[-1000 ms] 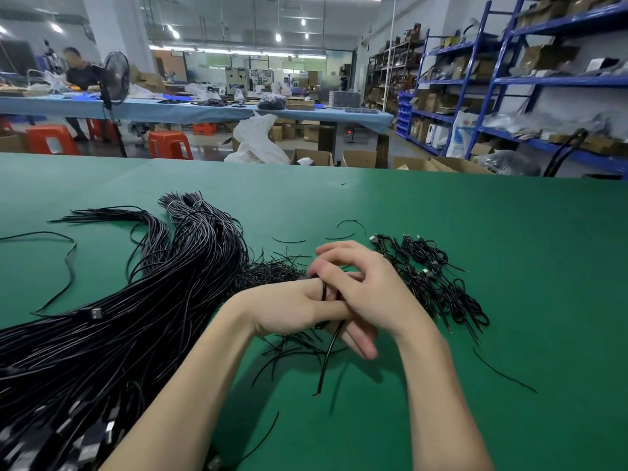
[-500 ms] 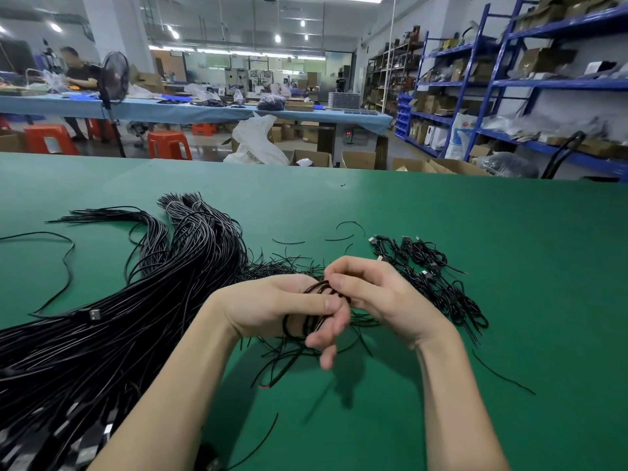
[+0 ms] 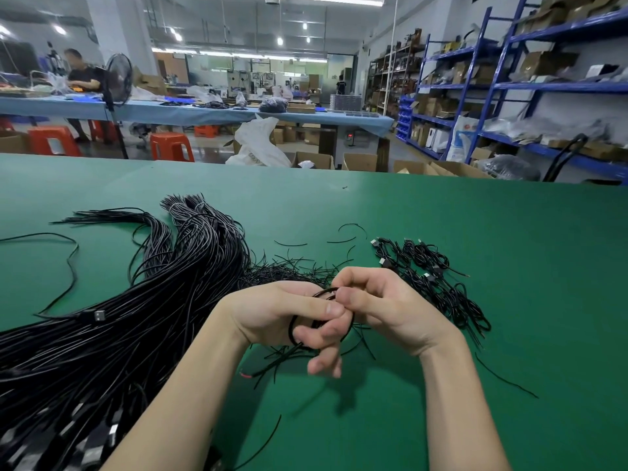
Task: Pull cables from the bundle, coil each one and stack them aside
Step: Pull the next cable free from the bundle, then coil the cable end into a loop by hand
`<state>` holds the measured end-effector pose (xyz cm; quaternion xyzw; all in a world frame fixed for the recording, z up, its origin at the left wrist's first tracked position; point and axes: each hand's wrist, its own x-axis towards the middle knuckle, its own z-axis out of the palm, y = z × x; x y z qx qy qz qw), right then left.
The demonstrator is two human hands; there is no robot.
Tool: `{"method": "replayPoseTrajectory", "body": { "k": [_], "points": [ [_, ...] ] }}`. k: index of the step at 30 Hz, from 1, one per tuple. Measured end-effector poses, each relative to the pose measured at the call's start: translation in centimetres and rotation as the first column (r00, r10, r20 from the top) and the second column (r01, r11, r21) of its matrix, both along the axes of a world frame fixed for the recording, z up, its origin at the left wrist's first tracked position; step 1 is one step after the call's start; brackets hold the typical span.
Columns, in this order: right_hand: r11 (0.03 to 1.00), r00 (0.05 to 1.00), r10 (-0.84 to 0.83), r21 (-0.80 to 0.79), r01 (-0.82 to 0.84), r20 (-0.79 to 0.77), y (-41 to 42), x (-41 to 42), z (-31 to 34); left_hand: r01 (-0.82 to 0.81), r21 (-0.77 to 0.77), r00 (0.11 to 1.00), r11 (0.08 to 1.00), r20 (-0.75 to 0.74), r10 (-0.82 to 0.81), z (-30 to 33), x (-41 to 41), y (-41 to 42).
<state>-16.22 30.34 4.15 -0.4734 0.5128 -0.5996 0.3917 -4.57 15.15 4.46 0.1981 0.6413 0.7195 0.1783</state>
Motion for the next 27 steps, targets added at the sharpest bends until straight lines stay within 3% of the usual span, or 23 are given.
{"method": "replayPoseTrajectory", "body": {
  "k": [13, 23, 27],
  "points": [
    [0.999, 0.976, 0.022, -0.051, -0.011, 0.215, -0.9, 0.6, -0.8, -0.142, -0.036, 0.990, 0.989, -0.003, 0.142, -0.5, -0.1, -1.0],
    [0.983, 0.949, -0.153, -0.060, 0.176, 0.276, -1.8, -0.4, -2.3, -0.341, -0.126, 0.940, 0.932, -0.054, 0.336, -0.4, -0.6, -0.7],
    [0.969, 0.941, -0.174, -0.120, 0.216, 0.291, -2.1, -0.6, -2.5, -0.410, -0.244, 0.911, 0.879, -0.162, 0.380, 0.2, -0.9, -0.5]
  ]
}}
